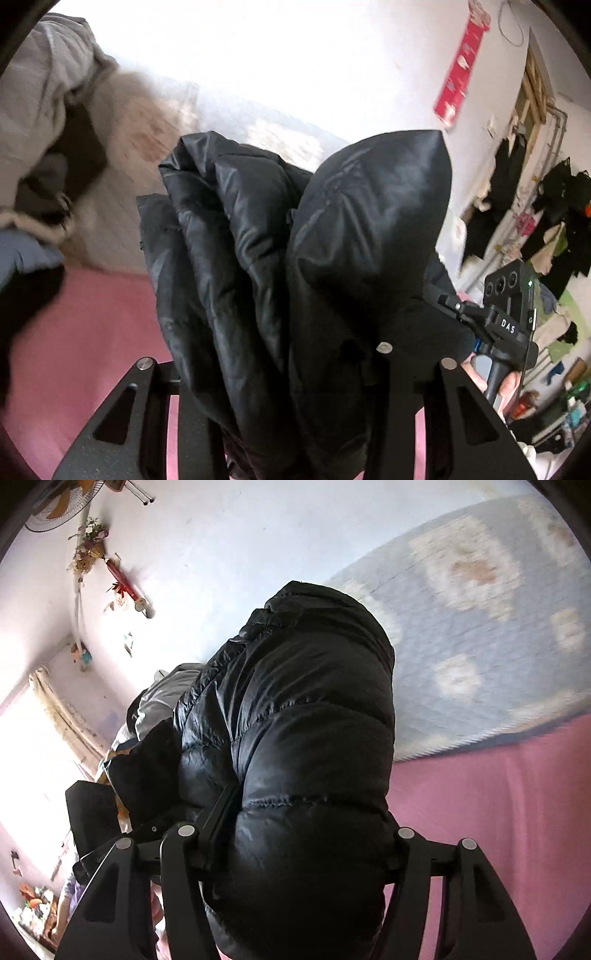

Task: Fold large clothes
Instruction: 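Carry the jacket bundle with both grippers toward the clothes pile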

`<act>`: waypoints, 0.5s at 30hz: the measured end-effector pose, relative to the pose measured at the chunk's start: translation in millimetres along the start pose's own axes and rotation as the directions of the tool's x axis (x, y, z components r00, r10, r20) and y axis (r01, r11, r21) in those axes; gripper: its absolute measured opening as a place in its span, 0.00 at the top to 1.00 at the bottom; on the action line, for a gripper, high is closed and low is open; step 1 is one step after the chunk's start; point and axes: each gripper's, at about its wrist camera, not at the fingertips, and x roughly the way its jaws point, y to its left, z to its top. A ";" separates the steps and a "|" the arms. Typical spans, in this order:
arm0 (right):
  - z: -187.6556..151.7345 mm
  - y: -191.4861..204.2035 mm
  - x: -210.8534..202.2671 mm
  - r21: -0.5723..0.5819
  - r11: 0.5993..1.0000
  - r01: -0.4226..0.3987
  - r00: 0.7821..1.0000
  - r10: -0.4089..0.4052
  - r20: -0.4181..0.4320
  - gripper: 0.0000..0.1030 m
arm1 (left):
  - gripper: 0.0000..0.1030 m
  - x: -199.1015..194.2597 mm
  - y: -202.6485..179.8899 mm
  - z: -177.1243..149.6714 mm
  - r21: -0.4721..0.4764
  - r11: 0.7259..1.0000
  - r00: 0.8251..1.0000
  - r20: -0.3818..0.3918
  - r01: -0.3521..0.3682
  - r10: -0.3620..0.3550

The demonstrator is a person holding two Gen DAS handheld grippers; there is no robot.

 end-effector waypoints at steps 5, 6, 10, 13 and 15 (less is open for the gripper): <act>12.3 18.2 107.9 -0.038 0.999 0.001 1.000 0.000 0.021 0.39 | 0.62 23.7 95.0 35.7 -0.024 1.000 0.999 0.033 -0.019 0.020; 14.4 19.0 131.4 -0.035 0.999 -0.003 1.000 0.004 0.020 0.39 | 0.62 22.8 121.1 38.1 -0.049 0.999 0.999 0.041 -0.022 0.025; 5.5 11.5 204.8 -0.008 1.000 0.020 1.000 -0.020 0.021 0.39 | 0.62 52.5 187.8 32.9 -0.145 0.988 0.996 0.068 -0.043 0.054; -12.5 9.2 252.8 -0.039 0.996 0.076 0.997 -0.076 0.014 0.39 | 0.62 79.1 229.9 25.1 -0.202 0.976 0.994 0.051 -0.085 0.097; -26.2 8.8 281.4 -0.116 0.986 0.121 0.992 -0.124 -0.023 0.39 | 0.62 96.9 252.9 20.2 -0.248 0.959 0.989 0.024 -0.138 0.149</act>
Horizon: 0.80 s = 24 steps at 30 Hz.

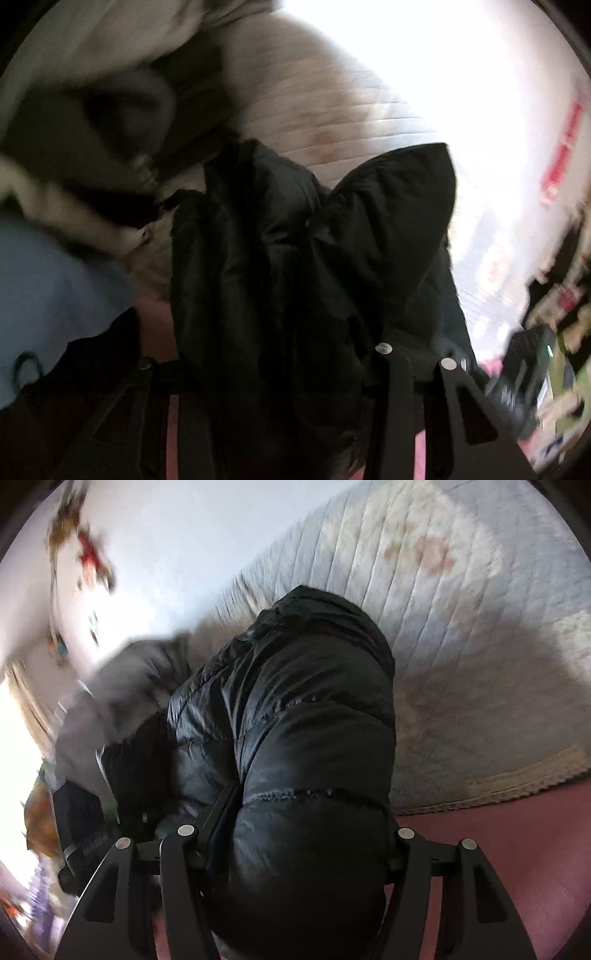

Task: Fold large clothes
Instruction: 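Carry the jacket bundle with both grippers toward the clothes pile, then lower the jacket beside the clothes pile and open both grippers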

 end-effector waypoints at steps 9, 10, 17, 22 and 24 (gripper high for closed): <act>-21.1 7.6 30.4 -0.113 0.986 0.123 0.984 -0.136 -0.116 0.36 | 0.31 30.1 21.1 -1.7 -0.017 0.992 0.992 -0.023 -0.124 0.124; -20.6 10.2 30.4 -0.128 0.983 0.130 0.981 -0.146 -0.127 0.35 | 0.31 27.9 14.4 0.3 0.008 0.988 0.987 -0.016 -0.157 0.157; -9.0 -13.2 5.3 -0.079 0.985 0.153 0.975 -0.164 -0.153 0.22 | 0.09 -5.8 -35.7 -2.8 0.253 0.898 0.927 0.211 -0.359 0.311; 1.6 -13.8 -28.1 -0.137 0.944 0.299 0.954 -0.293 0.065 0.14 | 0.00 -38.7 -43.8 0.4 0.250 0.903 0.902 0.350 -0.349 0.251; 4.7 -10.7 -44.2 -0.138 0.954 0.267 0.960 -0.250 0.127 0.06 | 0.00 -51.3 -50.8 1.4 0.242 0.915 0.896 0.390 -0.322 0.212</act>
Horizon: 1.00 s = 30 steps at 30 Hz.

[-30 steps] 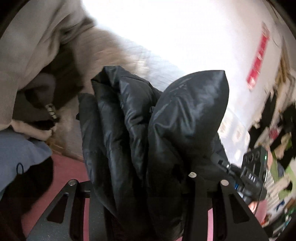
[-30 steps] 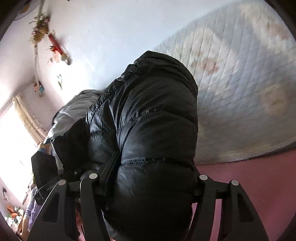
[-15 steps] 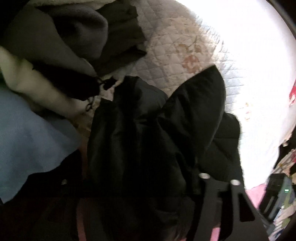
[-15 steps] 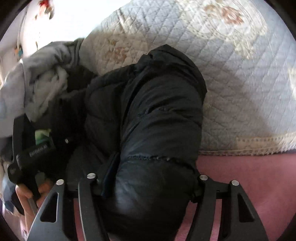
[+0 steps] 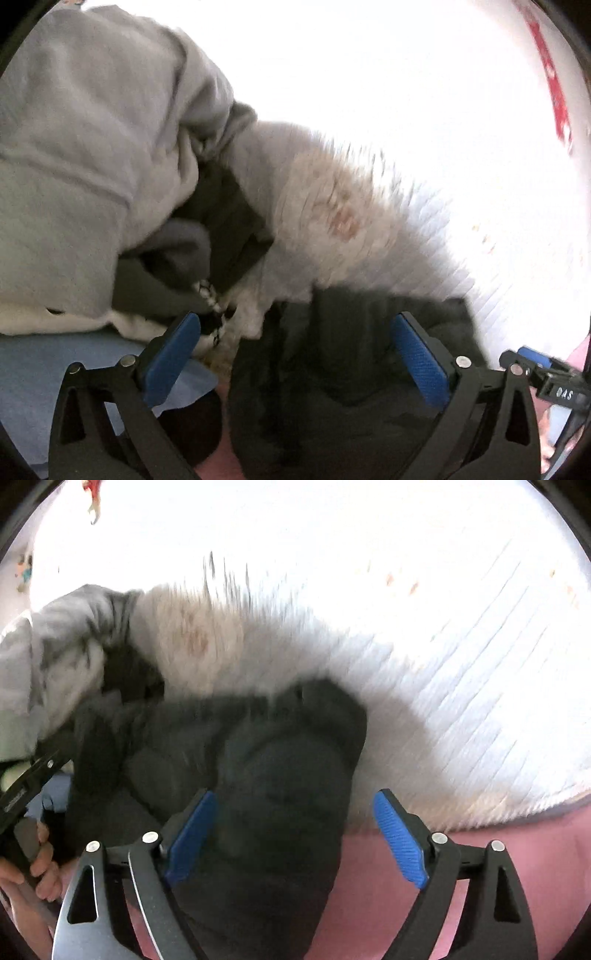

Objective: Fold large clothes

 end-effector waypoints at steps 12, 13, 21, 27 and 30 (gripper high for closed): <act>-30.7 29.6 -144.7 -0.276 0.961 -0.025 0.972 0.088 0.218 0.00 | 0.00 -137.9 -74.3 4.1 0.144 0.986 0.983 0.150 0.083 -0.104; -39.3 26.6 -154.2 -0.288 0.957 -0.024 0.972 0.089 0.215 0.00 | 0.00 -152.3 -81.0 -3.8 0.194 0.981 0.980 0.192 0.020 -0.058; -57.2 19.6 -152.8 -0.220 0.975 0.024 0.982 0.018 0.190 0.00 | 0.00 -157.1 -61.8 -79.5 0.189 0.974 0.982 0.164 -0.121 0.090; -89.3 14.4 -120.7 -0.261 0.963 0.064 0.986 -0.021 0.164 0.00 | 0.00 -139.1 -42.8 -98.5 0.112 0.977 0.976 0.138 -0.183 0.167; -91.9 9.3 -112.6 -0.235 0.971 0.048 0.991 -0.018 0.130 0.00 | 0.00 -139.4 -43.0 -104.1 0.112 0.974 0.973 0.149 -0.195 0.177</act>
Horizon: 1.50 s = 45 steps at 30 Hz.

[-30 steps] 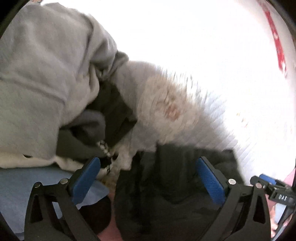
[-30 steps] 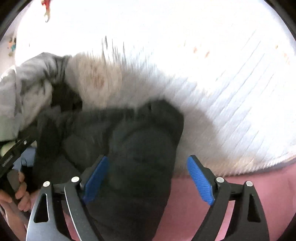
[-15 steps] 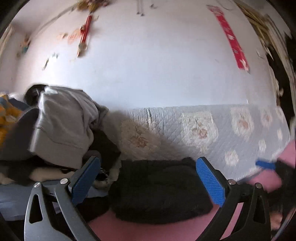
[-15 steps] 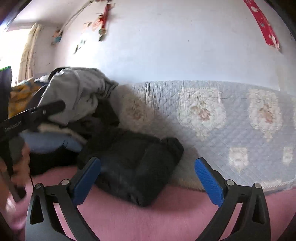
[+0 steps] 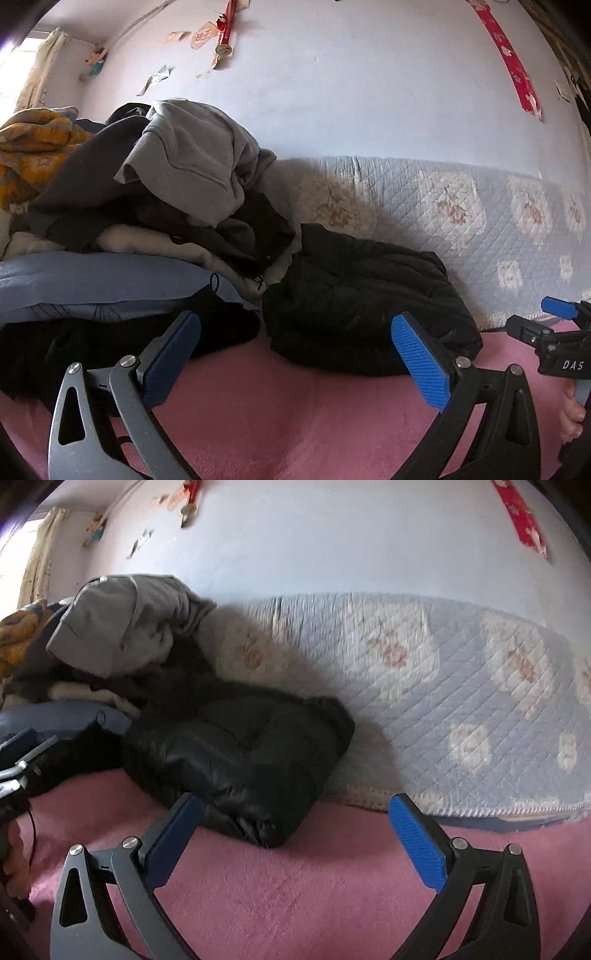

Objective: Fold large clothes

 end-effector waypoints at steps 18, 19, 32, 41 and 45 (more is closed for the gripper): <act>-2.7 9.2 6.2 -0.025 1.000 -0.017 0.999 0.016 -0.034 0.00 | 0.00 -2.7 -10.8 -0.2 0.053 0.998 1.000 -0.006 -0.019 0.019; -2.9 10.6 6.1 -0.030 0.999 -0.018 0.999 0.017 -0.034 0.00 | 0.00 -2.3 -11.0 -0.5 0.053 0.998 1.000 -0.008 -0.018 0.018; -3.1 17.0 2.7 -0.055 0.998 -0.026 0.999 0.024 -0.025 0.00 | 0.00 3.4 -14.8 -0.5 0.091 0.996 0.999 -0.040 -0.018 0.021; -2.4 25.8 -4.9 -0.104 0.994 -0.013 1.000 0.013 -0.001 0.00 | 0.00 8.0 -10.6 -0.6 0.068 0.998 0.998 -0.058 -0.002 0.006; -2.7 29.8 -8.1 -0.124 0.992 -0.012 1.000 0.013 0.012 0.00 | 0.00 7.6 -14.5 -1.3 0.086 0.996 0.998 -0.059 -0.006 0.011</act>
